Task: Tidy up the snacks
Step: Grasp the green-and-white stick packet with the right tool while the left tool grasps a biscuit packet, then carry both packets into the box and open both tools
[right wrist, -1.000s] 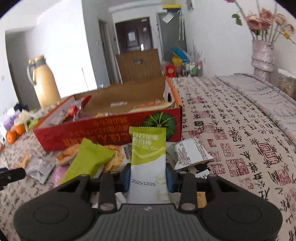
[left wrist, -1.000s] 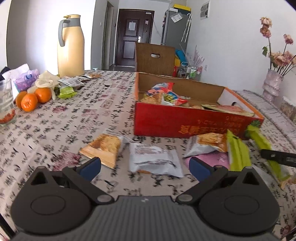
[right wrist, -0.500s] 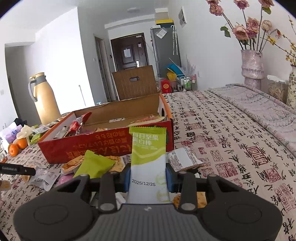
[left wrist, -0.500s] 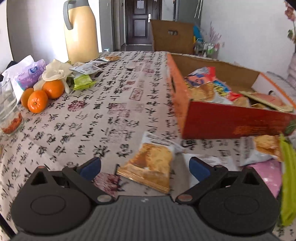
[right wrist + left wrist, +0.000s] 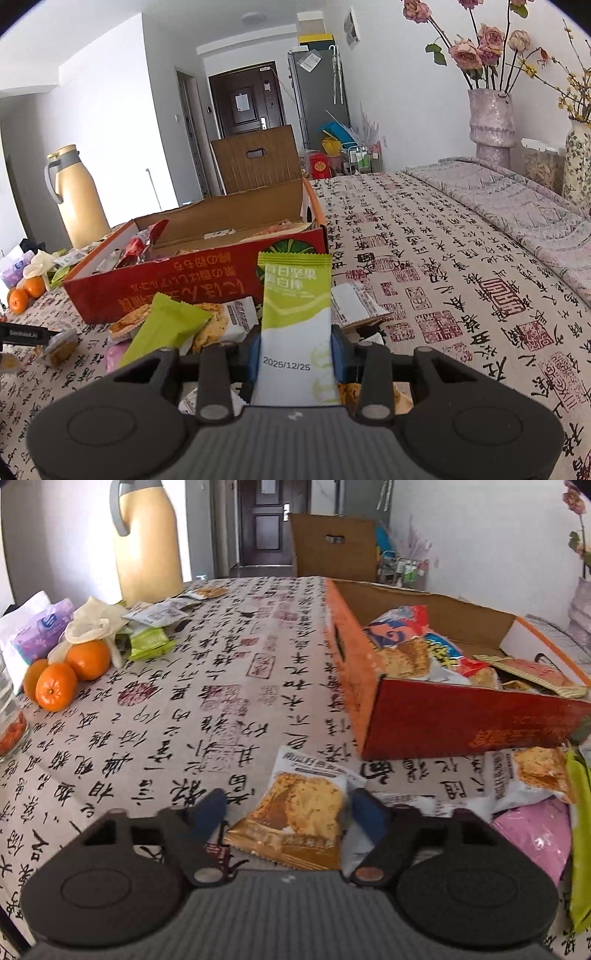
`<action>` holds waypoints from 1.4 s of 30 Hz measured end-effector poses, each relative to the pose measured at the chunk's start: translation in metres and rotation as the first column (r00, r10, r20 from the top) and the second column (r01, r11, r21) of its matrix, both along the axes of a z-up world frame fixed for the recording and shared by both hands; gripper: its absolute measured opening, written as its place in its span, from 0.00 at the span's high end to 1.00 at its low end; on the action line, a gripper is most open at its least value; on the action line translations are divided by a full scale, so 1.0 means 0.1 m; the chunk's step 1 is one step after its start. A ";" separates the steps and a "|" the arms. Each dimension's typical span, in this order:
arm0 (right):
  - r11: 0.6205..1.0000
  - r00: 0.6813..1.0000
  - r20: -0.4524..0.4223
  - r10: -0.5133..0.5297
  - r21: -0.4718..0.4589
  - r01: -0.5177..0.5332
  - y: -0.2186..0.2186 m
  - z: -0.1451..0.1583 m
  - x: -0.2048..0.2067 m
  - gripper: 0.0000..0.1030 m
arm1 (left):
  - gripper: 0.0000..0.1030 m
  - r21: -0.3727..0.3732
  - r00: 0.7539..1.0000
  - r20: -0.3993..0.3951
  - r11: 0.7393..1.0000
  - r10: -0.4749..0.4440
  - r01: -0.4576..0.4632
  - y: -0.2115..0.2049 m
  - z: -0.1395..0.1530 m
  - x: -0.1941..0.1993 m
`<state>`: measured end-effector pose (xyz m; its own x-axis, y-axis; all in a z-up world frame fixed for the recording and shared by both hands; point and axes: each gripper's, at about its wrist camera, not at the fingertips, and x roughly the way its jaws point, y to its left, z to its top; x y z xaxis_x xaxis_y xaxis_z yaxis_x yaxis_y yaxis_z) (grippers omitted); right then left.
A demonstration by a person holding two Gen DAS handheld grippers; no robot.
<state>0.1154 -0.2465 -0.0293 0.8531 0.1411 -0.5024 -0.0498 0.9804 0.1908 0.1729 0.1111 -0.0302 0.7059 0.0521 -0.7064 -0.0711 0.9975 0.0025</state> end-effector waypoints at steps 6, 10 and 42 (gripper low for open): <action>1.000 1.000 -0.004 0.004 0.000 -0.004 0.01 -0.01 -0.02 0.65 | 0.58 0.006 0.999 0.029 1.000 -0.024 0.024 -0.06 0.02 -0.06; 1.000 1.000 -0.003 0.003 0.000 -0.003 0.01 -0.01 -0.02 0.65 | 0.59 0.000 0.999 0.038 1.000 -0.018 0.018 -0.07 0.03 -0.10; 0.999 0.993 0.112 0.044 -0.026 -0.041 0.14 0.31 0.14 0.65 | 0.59 -0.103 0.951 0.298 0.987 -0.087 0.123 -0.74 0.78 -0.32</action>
<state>0.1291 -0.2322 0.0015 0.8976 0.1680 -0.4075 -0.1115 0.9810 0.1589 0.1406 0.0372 0.0481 0.8787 -0.1051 -0.4657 0.0543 0.9911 -0.1212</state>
